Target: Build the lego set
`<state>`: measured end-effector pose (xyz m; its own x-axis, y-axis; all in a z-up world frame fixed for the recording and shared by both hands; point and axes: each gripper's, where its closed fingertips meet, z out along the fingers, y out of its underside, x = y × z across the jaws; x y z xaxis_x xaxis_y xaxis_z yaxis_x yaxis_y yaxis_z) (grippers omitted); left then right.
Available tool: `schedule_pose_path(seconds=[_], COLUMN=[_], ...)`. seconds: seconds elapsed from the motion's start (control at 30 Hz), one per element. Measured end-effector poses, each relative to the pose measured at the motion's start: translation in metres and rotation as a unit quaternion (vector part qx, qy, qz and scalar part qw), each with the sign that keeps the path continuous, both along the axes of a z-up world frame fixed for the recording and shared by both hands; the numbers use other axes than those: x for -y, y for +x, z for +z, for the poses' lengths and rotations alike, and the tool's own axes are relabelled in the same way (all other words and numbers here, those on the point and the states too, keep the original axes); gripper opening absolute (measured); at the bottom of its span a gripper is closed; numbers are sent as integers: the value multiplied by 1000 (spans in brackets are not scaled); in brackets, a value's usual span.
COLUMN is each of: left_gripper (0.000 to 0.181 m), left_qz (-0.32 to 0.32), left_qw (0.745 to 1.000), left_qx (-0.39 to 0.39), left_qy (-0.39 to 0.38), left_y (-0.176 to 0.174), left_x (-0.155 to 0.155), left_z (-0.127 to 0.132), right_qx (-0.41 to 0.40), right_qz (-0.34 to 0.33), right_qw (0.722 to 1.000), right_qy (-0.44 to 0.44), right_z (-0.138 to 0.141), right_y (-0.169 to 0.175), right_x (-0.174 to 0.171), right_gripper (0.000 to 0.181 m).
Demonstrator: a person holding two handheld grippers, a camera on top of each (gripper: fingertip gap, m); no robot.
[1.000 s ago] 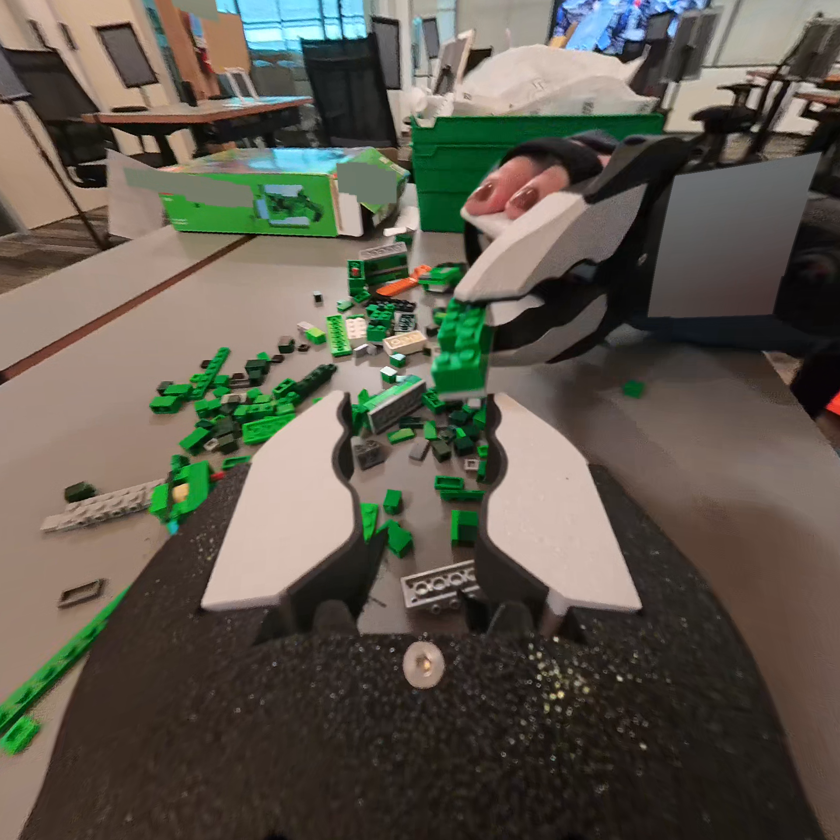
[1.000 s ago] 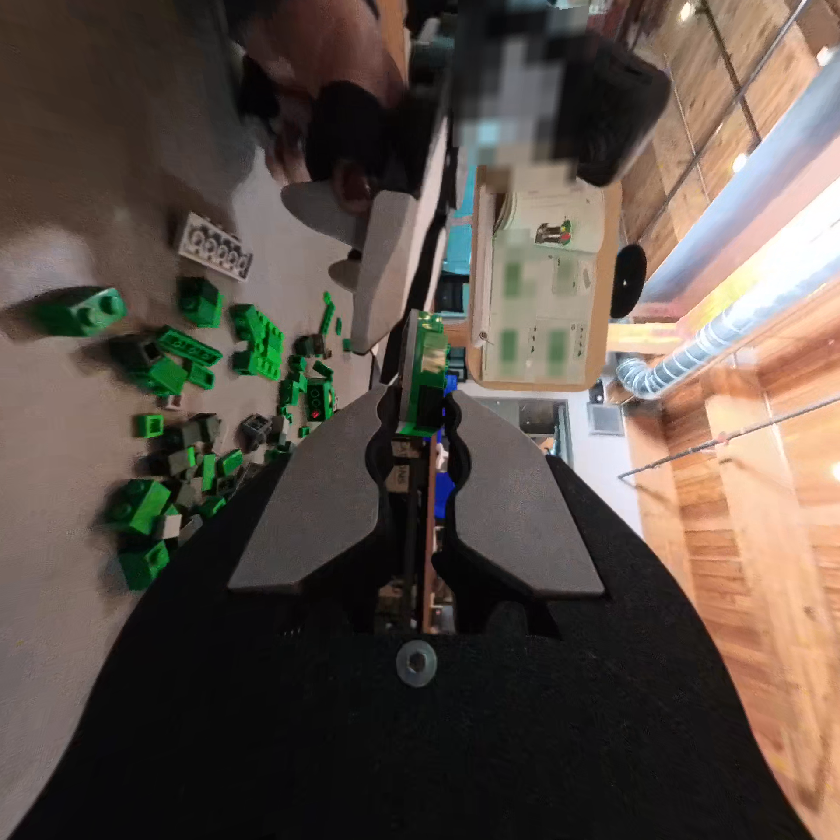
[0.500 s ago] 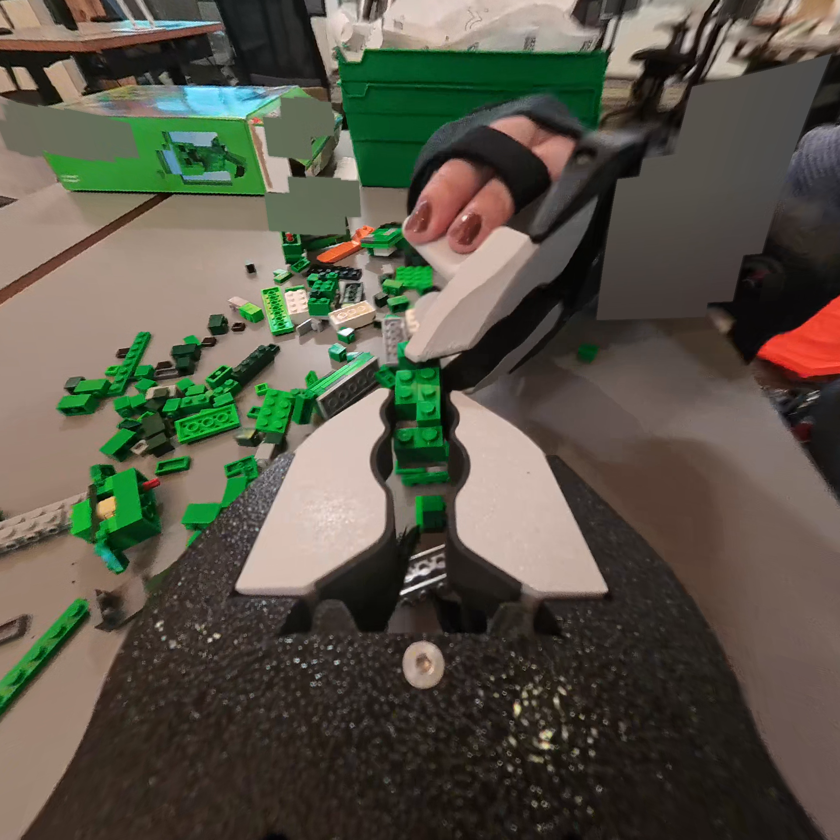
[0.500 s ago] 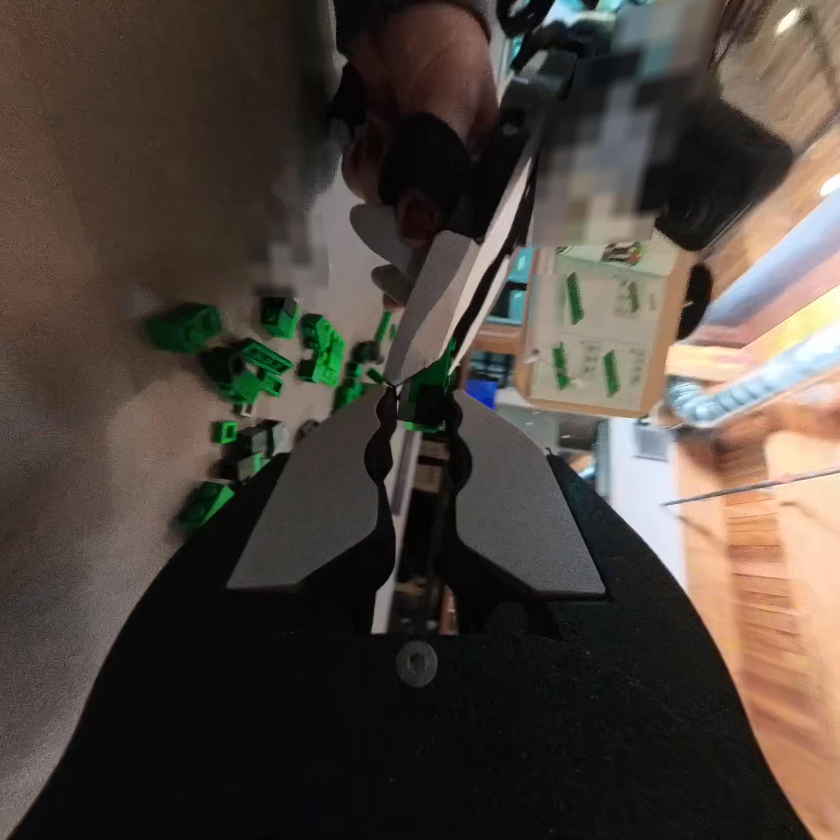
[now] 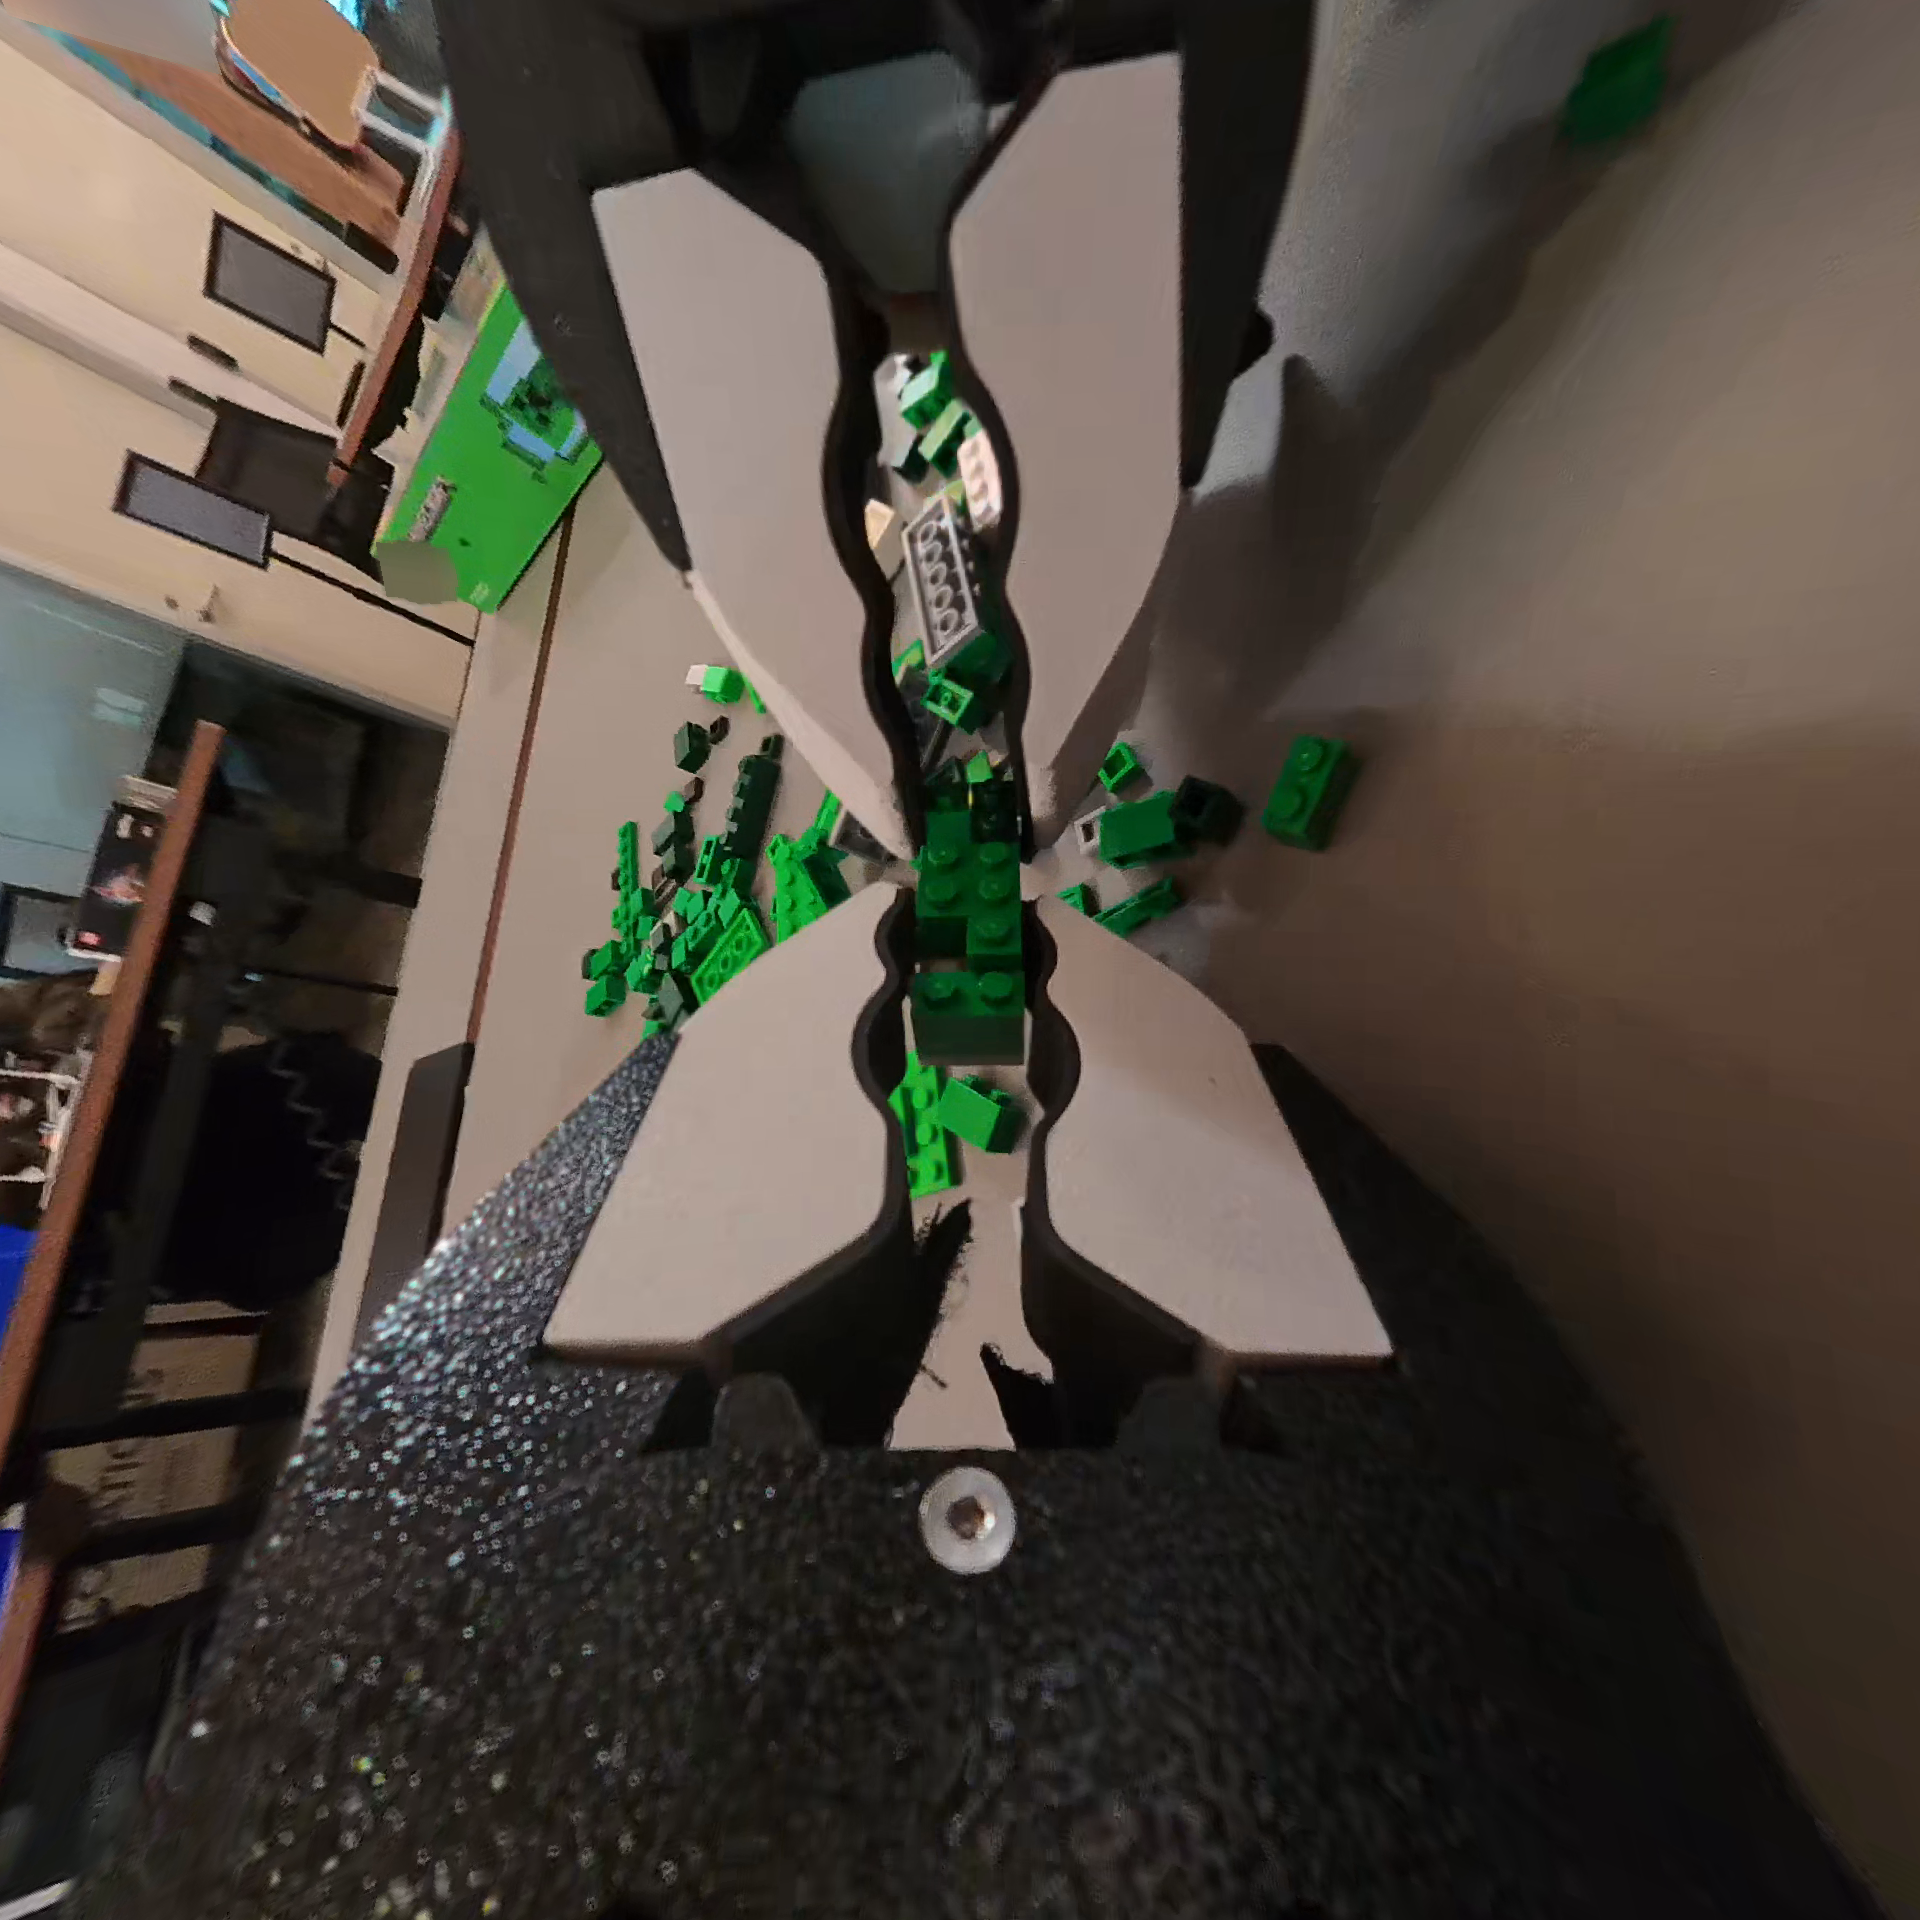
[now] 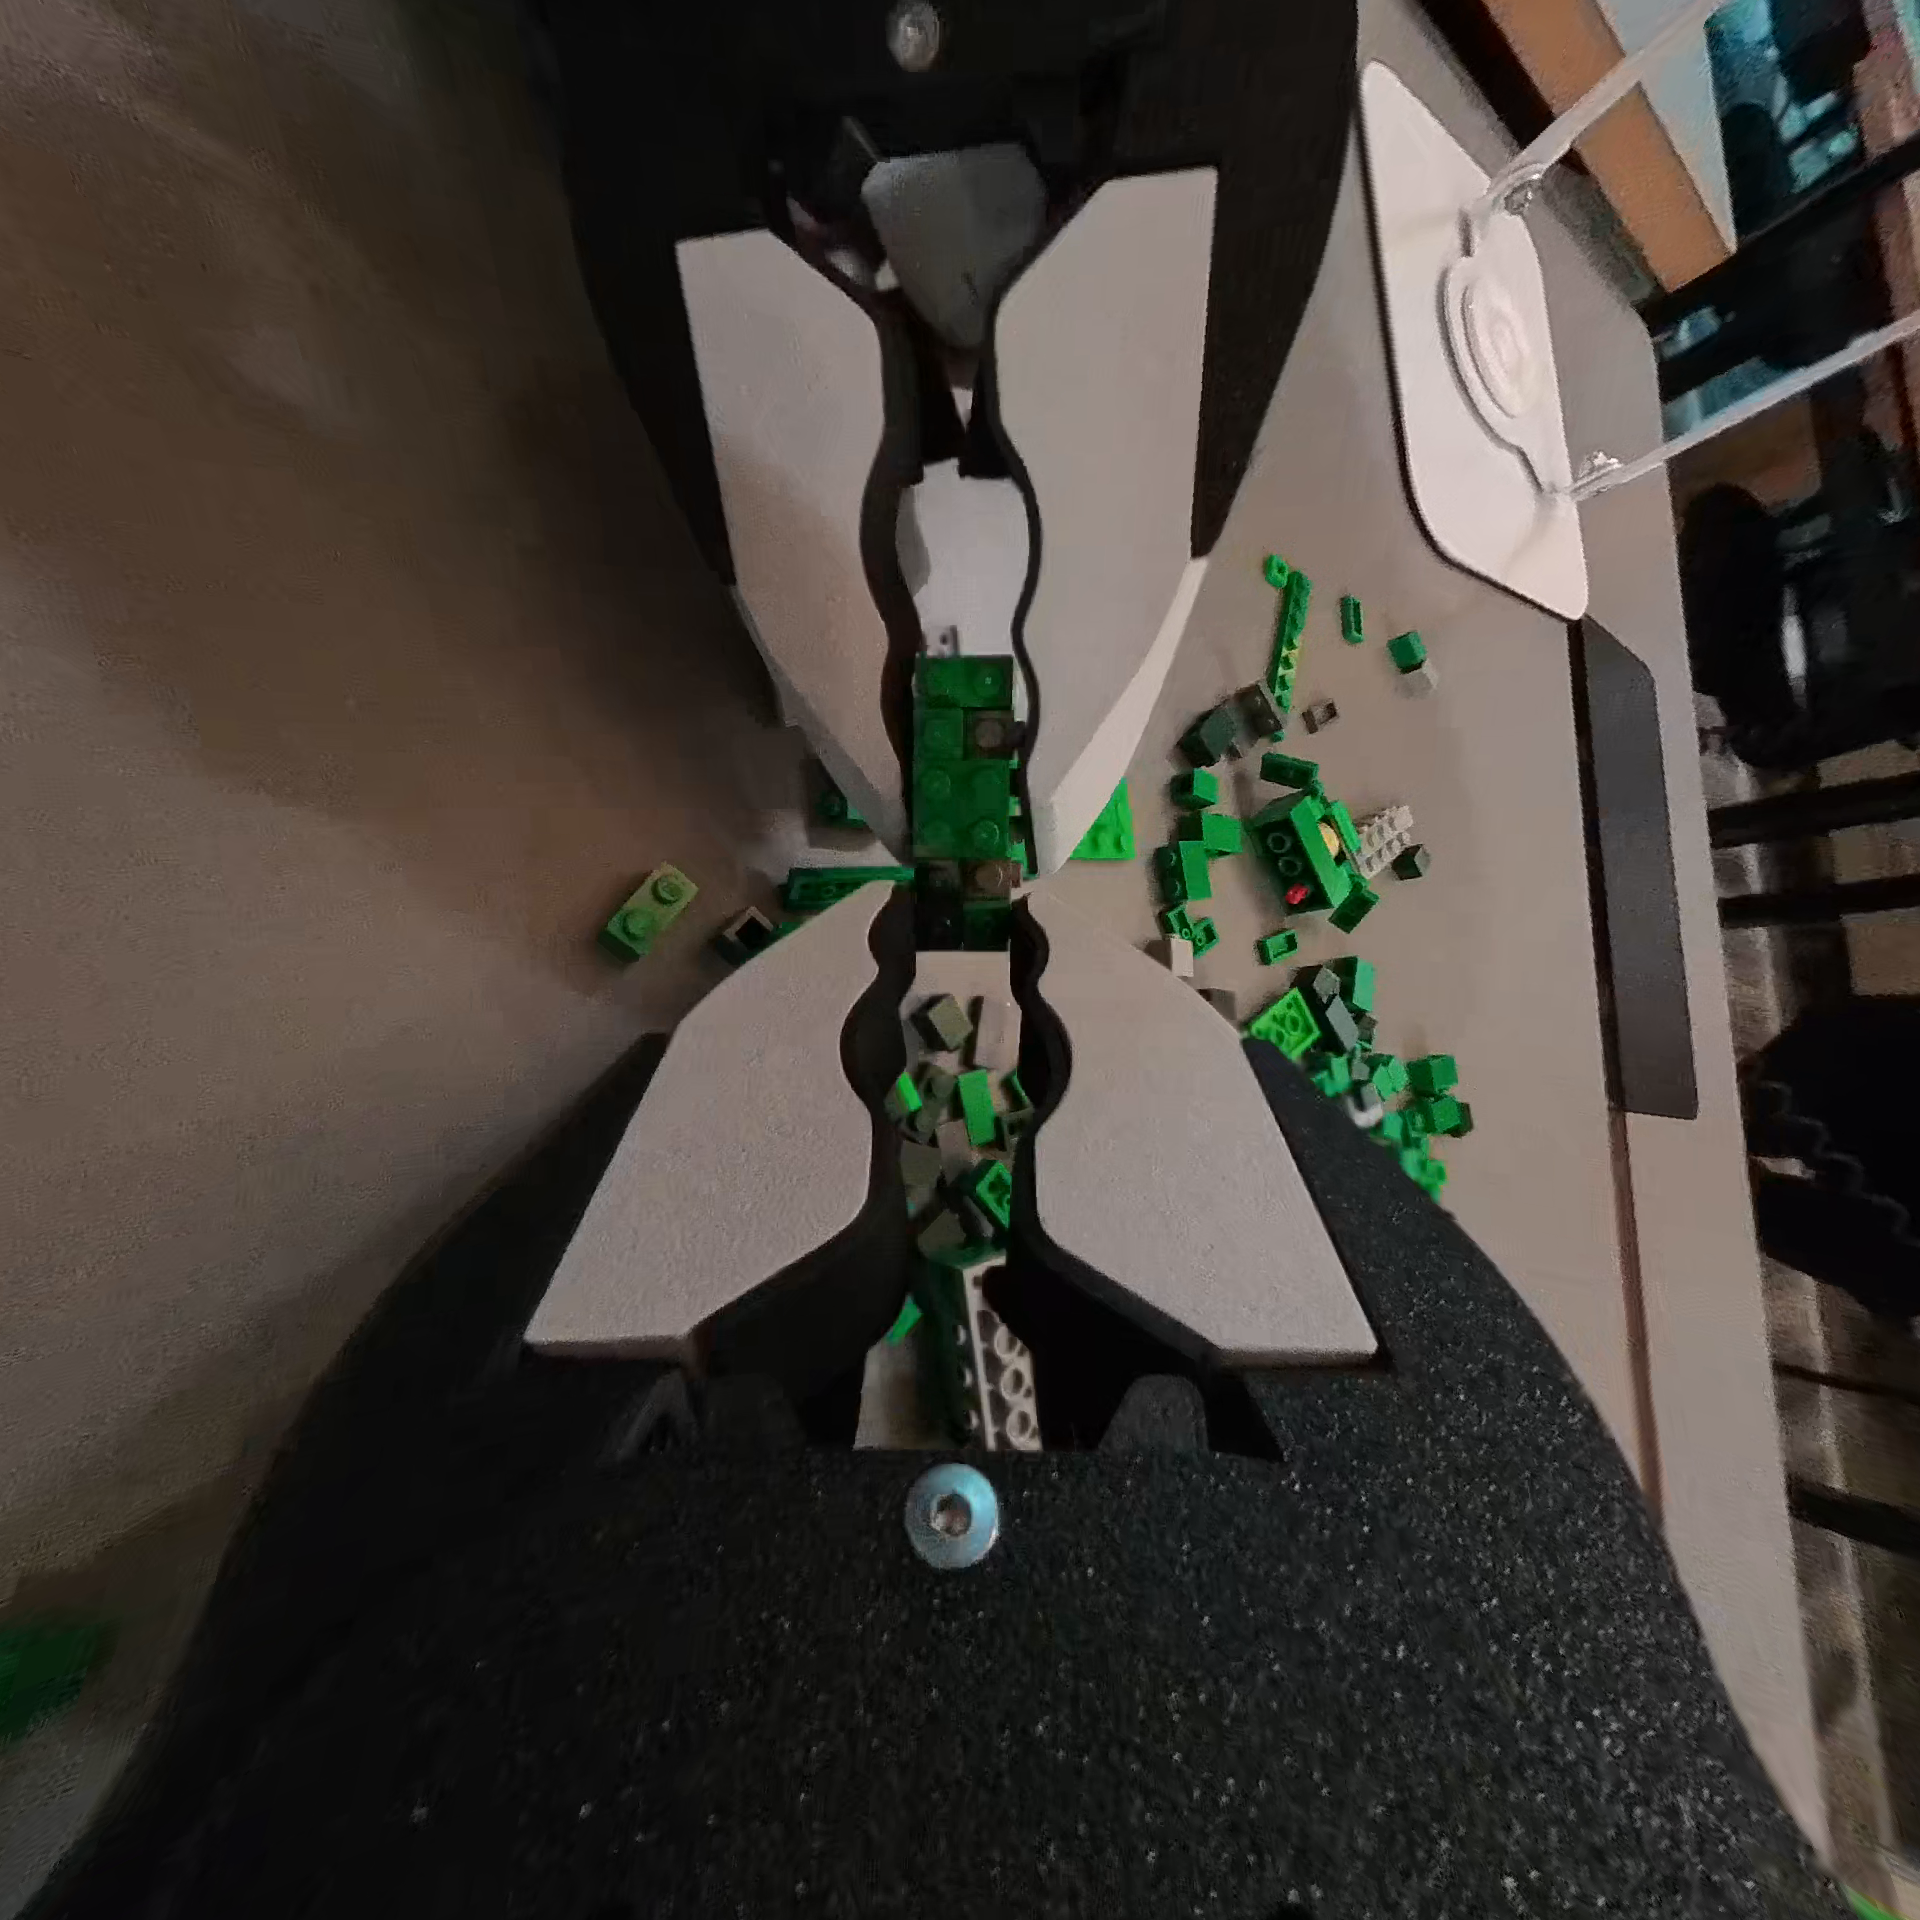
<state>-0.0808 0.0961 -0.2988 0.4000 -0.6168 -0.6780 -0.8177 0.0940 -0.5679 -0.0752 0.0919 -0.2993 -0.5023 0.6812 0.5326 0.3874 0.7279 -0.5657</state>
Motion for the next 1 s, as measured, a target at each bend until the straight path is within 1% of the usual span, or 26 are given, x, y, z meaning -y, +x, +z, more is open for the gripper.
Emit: schedule_pose_path(seconds=[0.03, 0.1, 0.17, 0.2, 0.27, 0.33, 0.37, 0.4, 0.43, 0.5, 0.53, 0.57, 0.6, 0.67, 0.73, 0.8, 0.83, 0.9, 0.93, 0.97, 1.0], left_gripper=[19, 19, 19, 19, 19, 19, 19, 19, 19, 19, 19, 19, 19, 19, 19, 19, 19, 19, 19, 19, 19], left_qz=[-2, 11, 39, 62, 98, 129, 130, 128, 121, 104, 99, 89, 79, 55, 37, 37, 50, 89, 105, 114, 117], left_qw=[1000, 1000, 997, 992, 979, 960, 952, 949, 952, 968, 976, 982, 986, 990, 992, 991, 987, 975, 969, 963, 960], left_qx=[-4, 20, 66, 96, 158, 218, 244, 257, 252, 205, 174, 148, 129, 112, 108, 112, 133, 183, 198, 216, 228], left_qy=[1, -13, -34, -51, -86, -119, -128, -131, -125, -96, -85, -76, -71, -66, -56, -62, -72, -91, -105, -113, -117], left_y=[1, -1, -6, -10, -17, -25, -26, -28, -28, -28, -26, -23, -20, -11, -5, -4, -6, -15, -21, -24, -27], left_x=[1, -1, -5, -9, -14, -16, -17, -16, -16, -15, -14, -13, -12, -9, -7, -6, -8, -14, -15, -16, -16], left_z=[0, 1, 4, 5, 6, 7, 9, 11, 12, 11, 8, 5, 2, 0, 3, 1, 3, 8, 6, 6, 7], right_qx=[4, -12, -41, -55, -68, -81, -86, -85, -79, -66, -63, -65, -66, -58, -45, -46, -59, -85, -91, -95, -93], right_qz=[0, -2, -14, -21, -26, -33, -34, -34, -38, -47, -48, -46, -42, -29, -21, -18, -21, -29, -31, -31, -32], right_qw=[1000, 1000, 997, 994, 986, 976, 975, 980, 986, 994, 995, 996, 996, 998, 998, 998, 996, 986, 979, 977, 980], right_qy=[-7, 9, 60, 94, 148, 201, 203, 180, 140, 76, 57, 42, 30, 21, 27, 44, 68, 144, 177, 187, 175], right_z=[0, 3, 7, 10, 9, 9, 10, 9, 8, 8, 9, 11, 12, 10, 6, 6, 9, 16, 17, 18, 16], right_y=[1, -2, -7, -10, -13, -16, -17, -17, -17, -15, -15, -14, -14, -13, -11, -11, -13, -17, -18, -19, -19], right_x=[0, -2, -8, -12, -16, -22, -23, -21, -19, -17, -16, -15, -12, -6, -4, -4, -7, -12, -13, -12, -11], right_gripper=[17, 17, 17, 17, 17, 16, 17, 17, 17, 19, 27, 29, 30, 25, 16, 14, 12, 8, 8, 8, 9])
